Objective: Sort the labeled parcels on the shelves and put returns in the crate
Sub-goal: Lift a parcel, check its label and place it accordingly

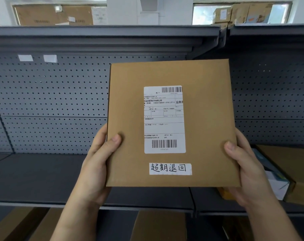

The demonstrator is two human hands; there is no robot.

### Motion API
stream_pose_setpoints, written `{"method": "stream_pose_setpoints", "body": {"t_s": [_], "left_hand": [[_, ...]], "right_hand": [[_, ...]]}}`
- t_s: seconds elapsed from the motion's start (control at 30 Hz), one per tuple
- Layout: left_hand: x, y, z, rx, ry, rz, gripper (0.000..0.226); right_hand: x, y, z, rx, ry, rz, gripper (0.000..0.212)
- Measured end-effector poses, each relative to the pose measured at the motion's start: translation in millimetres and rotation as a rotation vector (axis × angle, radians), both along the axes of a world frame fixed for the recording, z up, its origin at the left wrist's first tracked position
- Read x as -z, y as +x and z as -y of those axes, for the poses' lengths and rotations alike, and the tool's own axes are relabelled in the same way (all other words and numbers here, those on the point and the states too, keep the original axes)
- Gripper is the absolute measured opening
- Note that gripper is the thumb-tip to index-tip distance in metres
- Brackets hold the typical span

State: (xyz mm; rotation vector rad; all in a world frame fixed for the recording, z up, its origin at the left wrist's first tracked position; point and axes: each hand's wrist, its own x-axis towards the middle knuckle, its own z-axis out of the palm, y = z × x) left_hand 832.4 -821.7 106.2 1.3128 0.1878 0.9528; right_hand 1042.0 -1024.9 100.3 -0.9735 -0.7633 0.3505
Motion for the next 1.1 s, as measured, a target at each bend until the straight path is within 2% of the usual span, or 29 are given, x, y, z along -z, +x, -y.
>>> {"method": "stream_pose_setpoints", "body": {"t_s": [0.37,0.53,0.8,0.97,1.1], "left_hand": [[3.0,-6.4,6.6,-0.041,0.002,-0.010,0.054],[13.1,-24.2,19.8,-0.141,-0.034,0.013,0.051],[31.6,-112.9,48.1,-0.519,-0.092,-0.022,0.051],[41.7,-190.2,82.5,-0.813,-0.143,-0.023,0.051],[44.7,-251.1,106.4,-1.003,-0.173,-0.010,0.049]], "right_hand": [[7.8,3.9,-3.9,-0.029,0.005,-0.006,0.062],[15.0,5.5,-17.8,-0.130,-0.027,-0.027,0.063],[32.8,-43.1,-85.5,-0.457,-0.105,-0.070,0.050],[47.4,-112.7,-131.8,-0.736,-0.186,-0.089,0.055],[49.8,-183.9,-164.2,-0.954,-0.175,-0.074,0.053]]}}
